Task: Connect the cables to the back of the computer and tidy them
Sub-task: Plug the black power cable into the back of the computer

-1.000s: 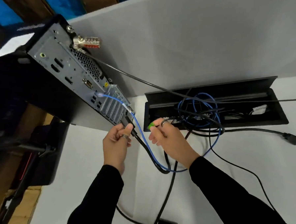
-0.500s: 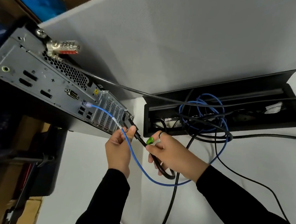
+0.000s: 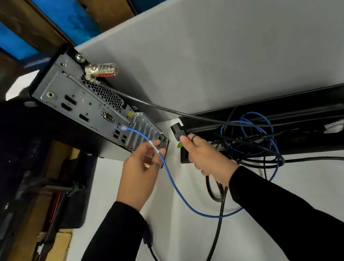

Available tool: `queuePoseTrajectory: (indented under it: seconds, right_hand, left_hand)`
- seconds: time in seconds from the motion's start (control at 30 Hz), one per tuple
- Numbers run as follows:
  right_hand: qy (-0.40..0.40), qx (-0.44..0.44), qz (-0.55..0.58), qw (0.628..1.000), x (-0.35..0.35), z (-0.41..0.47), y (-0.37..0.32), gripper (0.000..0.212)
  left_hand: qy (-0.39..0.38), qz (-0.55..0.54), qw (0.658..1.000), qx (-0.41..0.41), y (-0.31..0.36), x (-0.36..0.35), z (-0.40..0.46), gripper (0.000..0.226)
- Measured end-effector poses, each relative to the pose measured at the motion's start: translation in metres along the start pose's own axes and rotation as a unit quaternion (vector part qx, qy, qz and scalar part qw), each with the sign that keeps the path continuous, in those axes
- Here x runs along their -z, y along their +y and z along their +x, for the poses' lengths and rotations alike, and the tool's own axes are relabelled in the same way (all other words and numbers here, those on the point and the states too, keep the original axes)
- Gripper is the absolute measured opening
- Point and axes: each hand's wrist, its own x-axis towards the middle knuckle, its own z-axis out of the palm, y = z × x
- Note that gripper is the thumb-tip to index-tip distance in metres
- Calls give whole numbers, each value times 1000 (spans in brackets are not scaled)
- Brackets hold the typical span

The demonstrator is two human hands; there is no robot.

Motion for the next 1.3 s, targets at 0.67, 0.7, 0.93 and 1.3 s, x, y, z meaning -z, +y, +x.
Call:
queuePoseTrajectory:
  seconds: [0.67,0.7,0.93,1.3]
  right_hand:
    - [124,246,-591,758,-4,14,-2,42]
    - [125,248,-595,754,-3,14,-4,41]
    - [127,277,-638,708,4,27,-5,55]
    - [87,242,-696,670,11,36,1,42]
  left_hand:
    - [85,333,893,-290,99,150,57,36]
    - [80,330,898,-280,98,153,61,40]
    - [46,272,930,-244,82,159,78,43]
    - [33,273,930,-244,67,163,84,60]
